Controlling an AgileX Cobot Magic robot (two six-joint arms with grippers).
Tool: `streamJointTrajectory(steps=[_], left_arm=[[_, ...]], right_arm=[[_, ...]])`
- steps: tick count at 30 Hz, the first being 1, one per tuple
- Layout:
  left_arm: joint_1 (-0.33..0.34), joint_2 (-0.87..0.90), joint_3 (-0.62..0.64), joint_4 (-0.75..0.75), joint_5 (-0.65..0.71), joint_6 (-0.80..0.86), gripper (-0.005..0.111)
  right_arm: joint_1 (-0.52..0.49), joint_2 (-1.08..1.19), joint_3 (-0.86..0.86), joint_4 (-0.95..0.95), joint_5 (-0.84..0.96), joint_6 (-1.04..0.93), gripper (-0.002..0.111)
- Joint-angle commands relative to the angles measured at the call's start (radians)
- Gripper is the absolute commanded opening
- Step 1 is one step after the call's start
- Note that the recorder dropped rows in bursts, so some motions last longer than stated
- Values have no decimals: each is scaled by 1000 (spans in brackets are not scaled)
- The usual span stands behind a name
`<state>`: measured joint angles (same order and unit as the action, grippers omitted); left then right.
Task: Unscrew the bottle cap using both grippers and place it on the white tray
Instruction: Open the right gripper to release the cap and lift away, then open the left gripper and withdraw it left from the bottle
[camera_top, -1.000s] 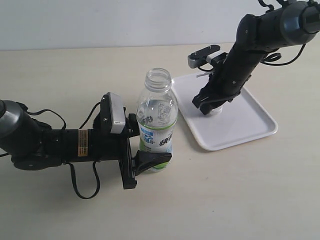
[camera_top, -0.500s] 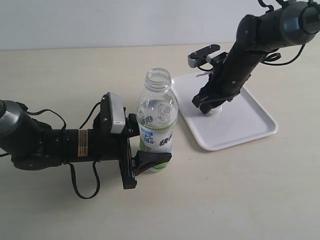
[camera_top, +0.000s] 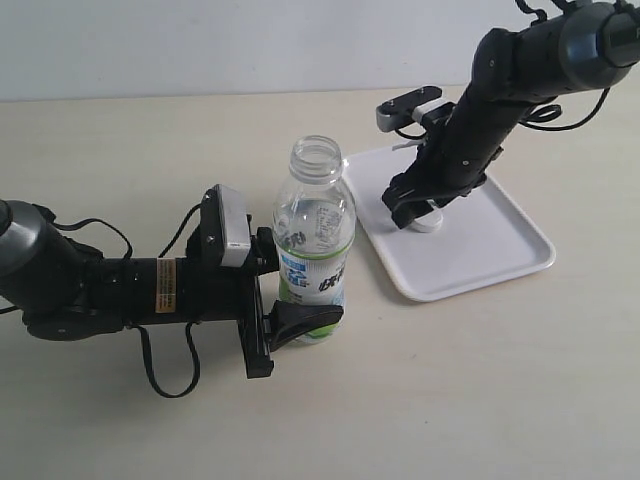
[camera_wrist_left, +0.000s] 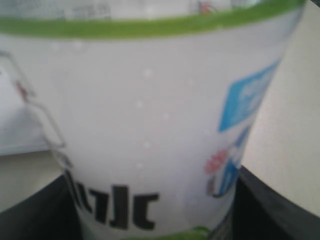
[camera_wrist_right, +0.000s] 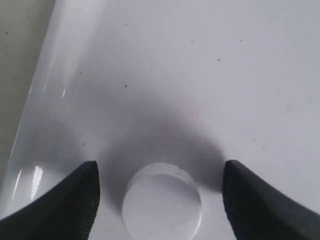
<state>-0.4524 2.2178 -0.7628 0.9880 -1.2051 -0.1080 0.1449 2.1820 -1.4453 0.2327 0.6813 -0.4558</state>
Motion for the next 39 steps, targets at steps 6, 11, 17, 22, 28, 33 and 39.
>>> streamJointTrajectory(steps=[6, 11, 17, 22, 28, 33, 39], left_arm=[[-6, -8, -4, -21, -15, -3, 11], [-6, -8, -4, -26, -15, -3, 43], [-6, -8, -4, -33, -15, -54, 70], [-6, -8, -4, -33, -15, -42, 91], [2, -43, 9, -18, -8, -34, 92], [68, -84, 41, 30, 1, -48, 92], [151, -107, 41, 170, -3, -118, 92]], right_arm=[[-5, -105, -19, -15, 10, 17, 67], [-5, -185, -19, -15, 25, 24, 67], [-5, -301, -19, -40, 44, 66, 67], [-5, -413, -19, -84, 89, 119, 67], [-5, -495, -19, -185, 140, 184, 67], [-5, -521, -19, -190, 140, 197, 67], [-5, -523, -19, -190, 137, 197, 67]])
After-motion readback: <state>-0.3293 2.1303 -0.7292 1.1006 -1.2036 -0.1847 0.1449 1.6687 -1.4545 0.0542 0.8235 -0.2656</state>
